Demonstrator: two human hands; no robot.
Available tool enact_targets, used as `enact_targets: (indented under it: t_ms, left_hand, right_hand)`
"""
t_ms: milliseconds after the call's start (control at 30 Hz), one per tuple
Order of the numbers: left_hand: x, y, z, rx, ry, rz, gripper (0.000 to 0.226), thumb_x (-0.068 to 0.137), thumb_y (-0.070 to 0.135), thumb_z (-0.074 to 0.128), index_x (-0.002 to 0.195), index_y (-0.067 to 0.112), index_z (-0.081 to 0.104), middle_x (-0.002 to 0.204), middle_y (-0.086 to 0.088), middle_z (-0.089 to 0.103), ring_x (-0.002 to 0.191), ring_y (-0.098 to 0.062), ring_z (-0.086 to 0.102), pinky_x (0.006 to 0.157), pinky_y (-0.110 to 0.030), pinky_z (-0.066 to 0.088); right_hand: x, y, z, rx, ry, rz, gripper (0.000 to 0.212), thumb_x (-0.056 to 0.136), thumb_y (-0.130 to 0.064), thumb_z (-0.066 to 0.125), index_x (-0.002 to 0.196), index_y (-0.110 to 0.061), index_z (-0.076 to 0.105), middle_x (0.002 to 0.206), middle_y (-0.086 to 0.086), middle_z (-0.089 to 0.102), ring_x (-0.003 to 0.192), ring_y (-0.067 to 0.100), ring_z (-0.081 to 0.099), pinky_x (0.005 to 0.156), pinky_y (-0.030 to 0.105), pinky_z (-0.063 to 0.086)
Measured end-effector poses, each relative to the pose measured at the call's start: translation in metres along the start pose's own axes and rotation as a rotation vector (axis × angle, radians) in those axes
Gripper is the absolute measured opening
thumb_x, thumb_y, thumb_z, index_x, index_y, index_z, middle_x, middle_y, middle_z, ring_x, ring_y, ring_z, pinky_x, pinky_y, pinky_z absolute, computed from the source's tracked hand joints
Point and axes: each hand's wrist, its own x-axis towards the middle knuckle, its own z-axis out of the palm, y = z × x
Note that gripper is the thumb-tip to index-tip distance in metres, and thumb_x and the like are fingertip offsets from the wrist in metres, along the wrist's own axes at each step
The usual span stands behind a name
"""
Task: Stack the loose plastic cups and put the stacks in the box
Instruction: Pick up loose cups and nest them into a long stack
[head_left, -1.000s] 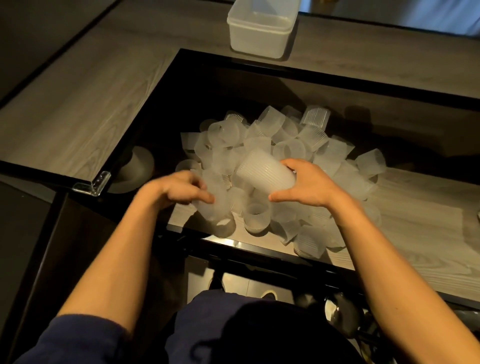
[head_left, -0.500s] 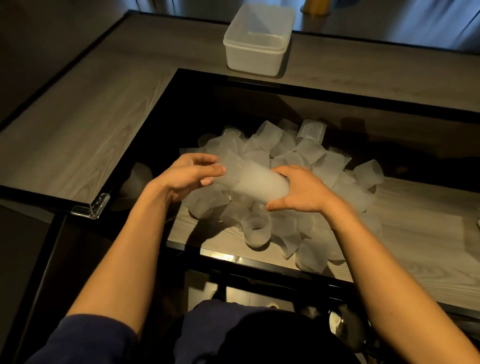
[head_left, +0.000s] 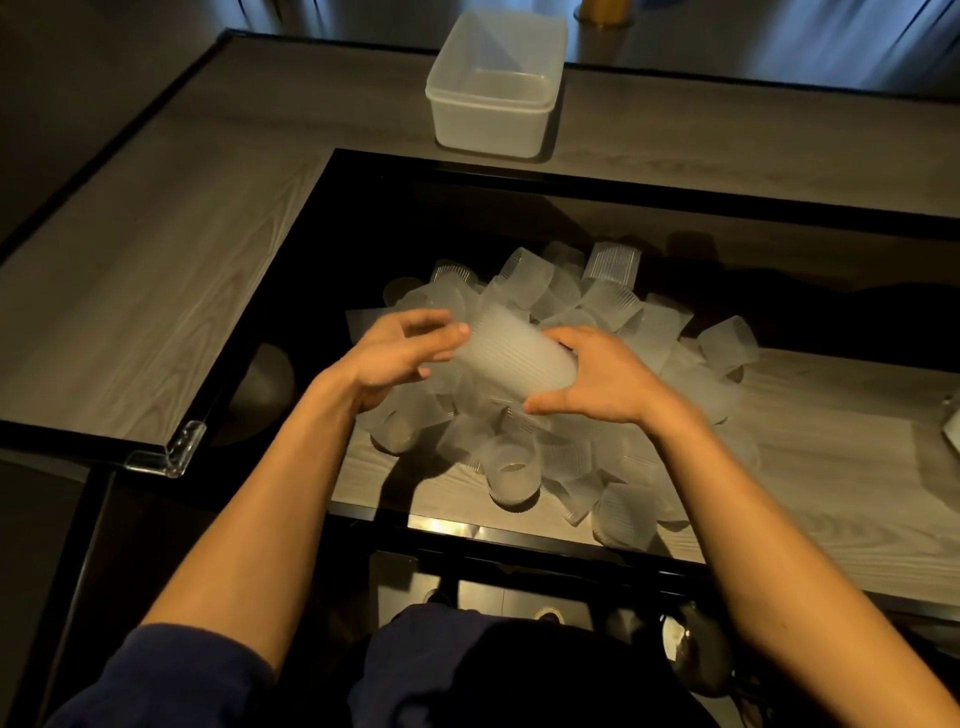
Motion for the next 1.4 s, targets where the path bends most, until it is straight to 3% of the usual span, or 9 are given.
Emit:
enact_targets:
  t_ms: [67, 133, 200, 300, 400, 633, 933, 1167, 1400]
  left_hand:
    - [0.006, -0.009, -0.002, 0.002, 0.231, 0.07, 0.045, 0.087, 0.037, 0.076, 0.125, 0.017, 0.062, 0.11, 0.001, 0.067, 0.095, -0.008, 0.064, 0.077, -0.022, 0.047]
    - [0.013, -0.025, -0.005, 0.152, 0.35, 0.108, 0.031, 0.088, 0.025, 0.076, 0.113, 0.014, 0.062, 0.091, 0.0, 0.062, 0.081, -0.009, 0.06, 0.074, -0.023, 0.047]
    - [0.019, -0.045, -0.006, 0.354, 0.326, 0.093, 0.042, 0.084, 0.029, 0.08, 0.118, 0.013, 0.06, 0.097, -0.002, 0.06, 0.088, -0.017, 0.061, 0.08, -0.029, 0.05]
    - [0.027, -0.067, -0.006, 0.535, 0.308, 0.001, 0.079, 0.074, 0.053, 0.082, 0.137, 0.015, 0.051, 0.131, -0.008, 0.056, 0.115, -0.025, 0.058, 0.095, -0.038, 0.053]
    - [0.032, -0.07, 0.0, 0.515, 0.349, -0.036, 0.094, 0.07, 0.062, 0.082, 0.143, 0.014, 0.046, 0.141, -0.011, 0.051, 0.125, -0.03, 0.055, 0.1, -0.045, 0.052]
    - [0.052, -0.045, -0.007, 0.44, 0.469, 0.03, 0.104, 0.072, 0.056, 0.083, 0.152, 0.011, 0.034, 0.152, -0.015, 0.042, 0.137, -0.034, 0.044, 0.107, -0.045, 0.046]
    - [0.088, -0.024, -0.006, 0.518, 0.445, -0.033, 0.096, 0.077, 0.057, 0.078, 0.152, 0.015, 0.035, 0.149, -0.015, 0.048, 0.135, -0.037, 0.048, 0.105, -0.048, 0.048]
    - [0.093, -0.018, -0.01, 0.616, 0.463, -0.002, 0.083, 0.08, 0.05, 0.079, 0.145, 0.016, 0.041, 0.132, -0.012, 0.061, 0.121, -0.034, 0.059, 0.099, -0.049, 0.051]
    - [0.087, -0.011, -0.016, 0.537, 0.464, 0.041, 0.078, 0.08, 0.043, 0.079, 0.144, 0.015, 0.045, 0.129, -0.009, 0.063, 0.114, -0.03, 0.063, 0.095, -0.046, 0.055]
  right_hand:
    - [-0.002, 0.004, 0.0, 0.027, 0.031, 0.033, 0.088, 0.053, -0.077, 0.072, 0.129, -0.033, 0.058, 0.117, -0.012, 0.057, 0.105, 0.012, 0.053, 0.088, 0.041, 0.052]
    - [-0.004, 0.009, 0.001, 0.031, 0.039, 0.046, 0.087, 0.055, -0.075, 0.073, 0.129, -0.032, 0.058, 0.117, -0.011, 0.058, 0.104, 0.013, 0.054, 0.085, 0.038, 0.052]
    - [-0.006, 0.012, 0.0, 0.037, 0.046, 0.059, 0.084, 0.059, -0.07, 0.078, 0.13, -0.03, 0.058, 0.118, -0.009, 0.057, 0.104, 0.014, 0.054, 0.084, 0.038, 0.052]
    - [-0.01, 0.014, 0.0, 0.055, 0.071, 0.067, 0.077, 0.066, -0.056, 0.086, 0.131, -0.026, 0.059, 0.118, -0.008, 0.058, 0.104, 0.013, 0.054, 0.085, 0.036, 0.052]
    - [-0.014, 0.014, -0.002, 0.079, 0.088, 0.064, 0.073, 0.068, -0.052, 0.088, 0.129, -0.024, 0.06, 0.118, -0.007, 0.058, 0.104, 0.014, 0.055, 0.083, 0.033, 0.051]
    - [-0.021, 0.016, -0.008, 0.119, 0.13, 0.068, 0.073, 0.067, -0.053, 0.089, 0.128, -0.025, 0.061, 0.117, -0.005, 0.06, 0.103, 0.015, 0.056, 0.08, 0.03, 0.05]
    - [-0.023, 0.022, -0.008, 0.115, 0.159, 0.101, 0.074, 0.066, -0.059, 0.087, 0.127, -0.026, 0.06, 0.117, -0.007, 0.059, 0.103, 0.013, 0.055, 0.081, 0.031, 0.051]
    - [-0.024, 0.02, -0.013, 0.136, 0.179, 0.113, 0.073, 0.069, -0.053, 0.088, 0.129, -0.023, 0.059, 0.12, -0.004, 0.06, 0.106, 0.015, 0.055, 0.084, 0.033, 0.052]
    - [-0.02, 0.013, -0.012, 0.154, 0.186, 0.102, 0.071, 0.069, -0.05, 0.089, 0.128, -0.024, 0.059, 0.117, -0.007, 0.058, 0.104, 0.013, 0.054, 0.075, 0.023, 0.044]
